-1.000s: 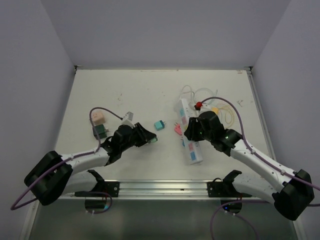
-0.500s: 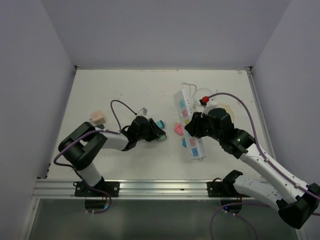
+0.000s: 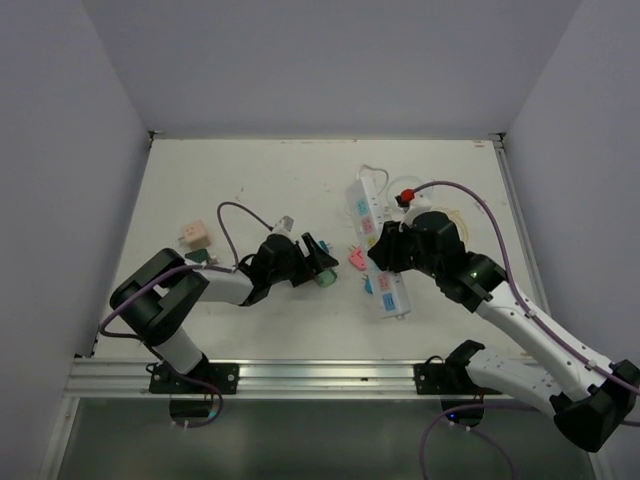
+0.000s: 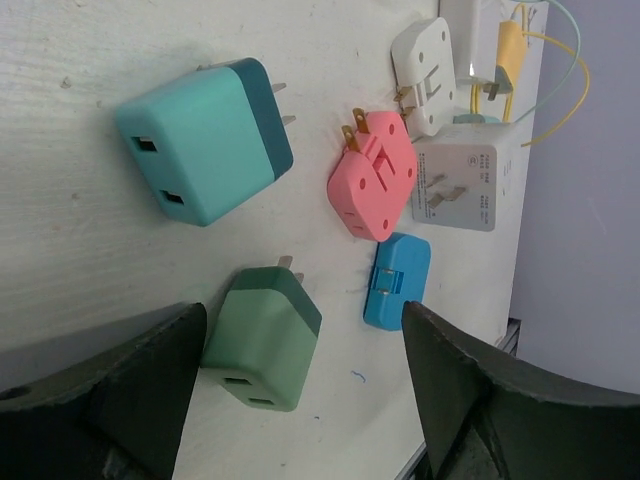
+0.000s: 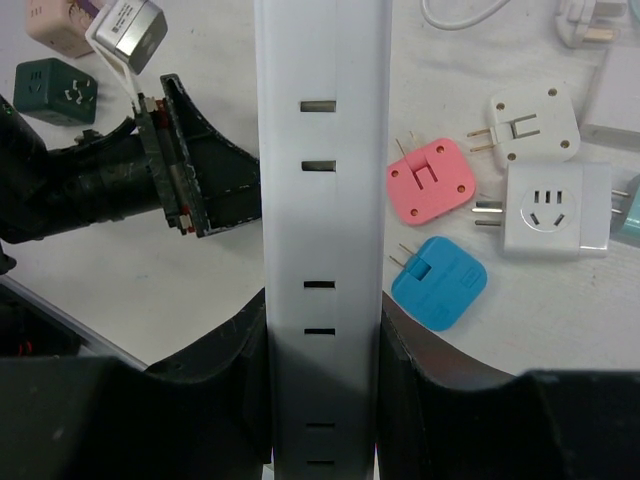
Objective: Pull the plug off the socket
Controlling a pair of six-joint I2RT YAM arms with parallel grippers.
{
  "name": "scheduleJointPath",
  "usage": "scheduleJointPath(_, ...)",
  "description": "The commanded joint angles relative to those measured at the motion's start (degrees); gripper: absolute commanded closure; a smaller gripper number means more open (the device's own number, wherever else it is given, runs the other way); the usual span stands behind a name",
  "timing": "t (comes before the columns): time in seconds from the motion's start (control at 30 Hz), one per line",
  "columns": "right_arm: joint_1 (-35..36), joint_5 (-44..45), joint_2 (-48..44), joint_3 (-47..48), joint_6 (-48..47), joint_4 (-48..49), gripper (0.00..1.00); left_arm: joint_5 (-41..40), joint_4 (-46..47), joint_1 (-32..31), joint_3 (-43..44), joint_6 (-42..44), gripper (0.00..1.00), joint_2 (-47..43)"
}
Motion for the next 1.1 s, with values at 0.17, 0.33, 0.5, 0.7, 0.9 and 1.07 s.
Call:
scheduleJointPath(0.17, -0.1, -2.1, 5.5, 9.2, -2.0, 3.6, 1.00, -4.0, -7.7, -0.2, -0.7, 4.5, 0.02, -10.3)
scheduleJointPath(0.33, -0.1, -5.1, 12.2, 14.8, -1.3, 3.6, 1.00, -6.1, -20.2, 1.7, 2.1, 6.8, 0.00, -19.1)
scheduleJointPath(0.5, 0.1, -9.3, 20.4, 19.3, 1.7, 7.2, 1.00, -11.4, -37.8, 9.0, 6.3, 11.5, 0.00, -30.1)
scheduleJointPath(0.7, 4.2, -9.0, 31.1, 29.3, 2.3, 10.4, 1.00, -17.6, -51.6, 14.7, 11.6, 20.7, 0.00, -42.4)
scheduleJointPath(0.9, 8.1, -7.8, 43.9, 40.6, 2.3, 14.2, 1.00, -26.6, -59.5, 15.6, 16.9, 30.6, 0.00, -50.8)
scheduleJointPath(1.07, 10.6, -4.7, 52.7, 46.5, 3.7, 18.2, 1.00, -32.2, -59.5, 15.6, 13.5, 35.8, 0.00, -57.9)
